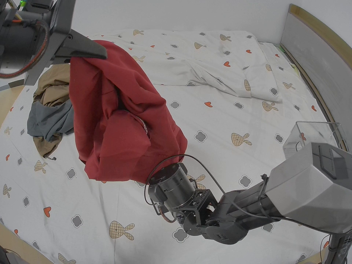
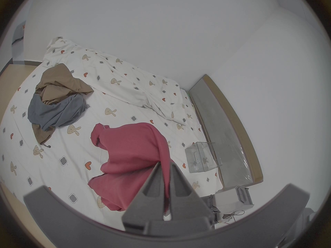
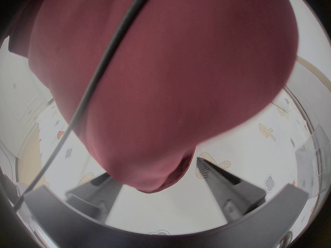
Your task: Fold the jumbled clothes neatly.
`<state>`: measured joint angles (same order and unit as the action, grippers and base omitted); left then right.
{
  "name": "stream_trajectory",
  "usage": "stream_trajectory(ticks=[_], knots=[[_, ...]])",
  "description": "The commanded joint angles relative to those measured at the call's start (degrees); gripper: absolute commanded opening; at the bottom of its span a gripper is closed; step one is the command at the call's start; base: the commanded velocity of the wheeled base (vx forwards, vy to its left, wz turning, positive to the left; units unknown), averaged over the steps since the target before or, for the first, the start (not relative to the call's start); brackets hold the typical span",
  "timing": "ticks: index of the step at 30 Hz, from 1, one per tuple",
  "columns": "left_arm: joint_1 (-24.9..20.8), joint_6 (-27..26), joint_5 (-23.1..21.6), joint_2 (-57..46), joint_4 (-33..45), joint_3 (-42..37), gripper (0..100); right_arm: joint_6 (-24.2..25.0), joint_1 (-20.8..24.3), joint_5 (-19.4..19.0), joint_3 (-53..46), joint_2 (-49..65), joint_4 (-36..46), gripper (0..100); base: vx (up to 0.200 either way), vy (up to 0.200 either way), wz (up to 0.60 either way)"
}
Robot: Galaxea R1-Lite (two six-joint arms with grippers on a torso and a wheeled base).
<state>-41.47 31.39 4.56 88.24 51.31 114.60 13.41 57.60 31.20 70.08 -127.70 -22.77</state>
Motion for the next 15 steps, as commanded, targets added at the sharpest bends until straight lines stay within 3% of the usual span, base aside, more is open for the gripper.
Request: stream_trajectory(ticks=[1,7,15], knots=[[0.08,-0.01,0.10,-2.01,-0.25,-1.31,0,0.30,-0.03,-0.17,-4.78,7.20,0.01,0,0.000,0.000,0.00],[0.60,0.07,0.36,-3.25,-2.00,-12.12,0,0.13,-0.12,-1.31,-14.62,21.26,0.10,0,0.000,0.000,0.00],[1.31,-0.28,0.19,-5.44,-11.67,-24.16,0,-0.14,-3.11,-5.80,-22.10,37.70,0.62,0,0.000,0.000,0.00]])
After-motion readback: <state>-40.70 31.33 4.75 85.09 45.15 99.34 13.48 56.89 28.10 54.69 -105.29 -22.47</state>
